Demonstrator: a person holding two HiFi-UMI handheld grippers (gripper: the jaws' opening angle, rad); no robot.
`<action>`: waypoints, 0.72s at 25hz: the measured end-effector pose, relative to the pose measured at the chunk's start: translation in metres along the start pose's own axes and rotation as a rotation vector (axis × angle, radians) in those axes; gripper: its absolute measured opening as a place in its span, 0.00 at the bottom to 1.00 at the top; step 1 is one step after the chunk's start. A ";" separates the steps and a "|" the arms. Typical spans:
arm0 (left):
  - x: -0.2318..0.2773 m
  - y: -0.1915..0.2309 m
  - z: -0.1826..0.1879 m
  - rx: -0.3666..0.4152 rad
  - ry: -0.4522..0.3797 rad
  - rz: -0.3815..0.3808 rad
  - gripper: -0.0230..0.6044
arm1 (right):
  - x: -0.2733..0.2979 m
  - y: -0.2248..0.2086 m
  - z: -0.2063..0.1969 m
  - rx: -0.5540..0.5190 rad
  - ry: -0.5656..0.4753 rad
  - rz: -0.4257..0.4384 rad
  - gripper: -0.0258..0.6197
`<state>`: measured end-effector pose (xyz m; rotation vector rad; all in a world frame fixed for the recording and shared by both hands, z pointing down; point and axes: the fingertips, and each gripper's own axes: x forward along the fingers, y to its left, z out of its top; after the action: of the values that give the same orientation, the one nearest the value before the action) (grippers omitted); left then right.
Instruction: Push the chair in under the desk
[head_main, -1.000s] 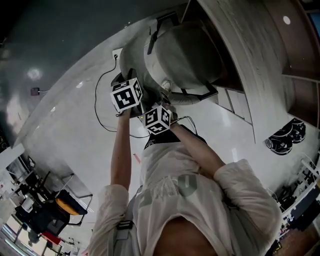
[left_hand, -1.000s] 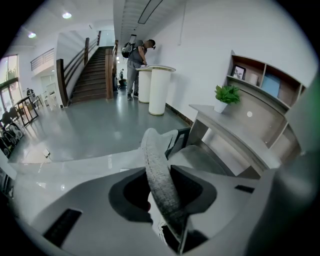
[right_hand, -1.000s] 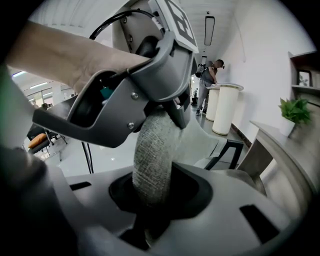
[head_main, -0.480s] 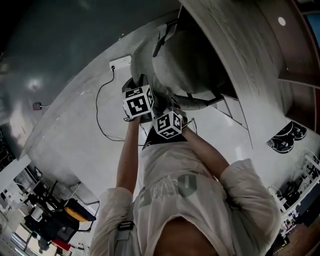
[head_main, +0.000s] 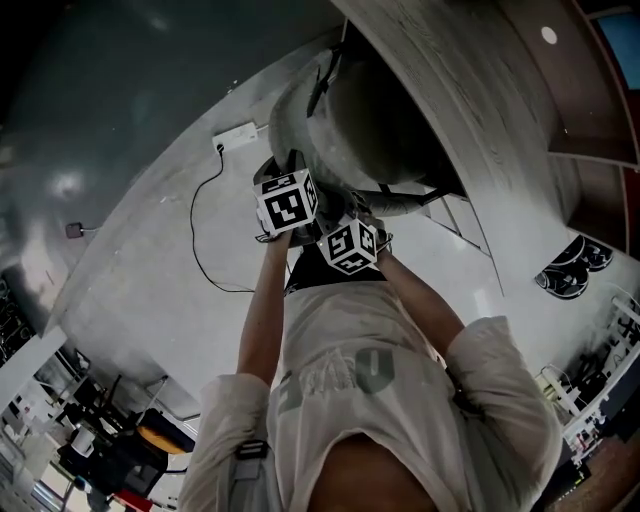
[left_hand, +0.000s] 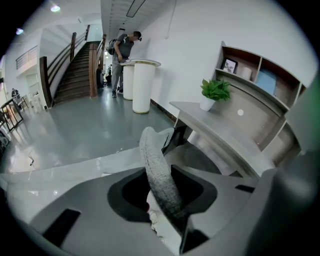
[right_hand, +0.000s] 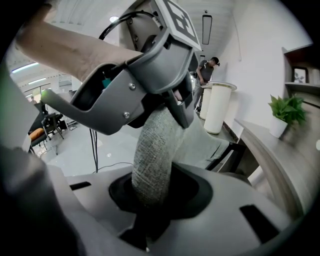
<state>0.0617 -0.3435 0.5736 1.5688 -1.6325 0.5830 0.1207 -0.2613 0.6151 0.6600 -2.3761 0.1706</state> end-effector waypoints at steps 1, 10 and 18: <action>0.002 -0.003 0.001 0.003 -0.001 -0.003 0.24 | -0.001 -0.003 -0.001 0.005 -0.001 -0.008 0.18; 0.021 -0.022 0.023 -0.008 -0.007 -0.024 0.24 | 0.003 -0.036 0.000 0.012 0.004 -0.031 0.18; 0.023 -0.028 0.024 -0.035 -0.002 -0.019 0.24 | -0.001 -0.042 -0.002 -0.006 0.000 -0.007 0.18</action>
<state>0.0852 -0.3796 0.5723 1.5584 -1.6194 0.5401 0.1432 -0.2963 0.6137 0.6655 -2.3733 0.1601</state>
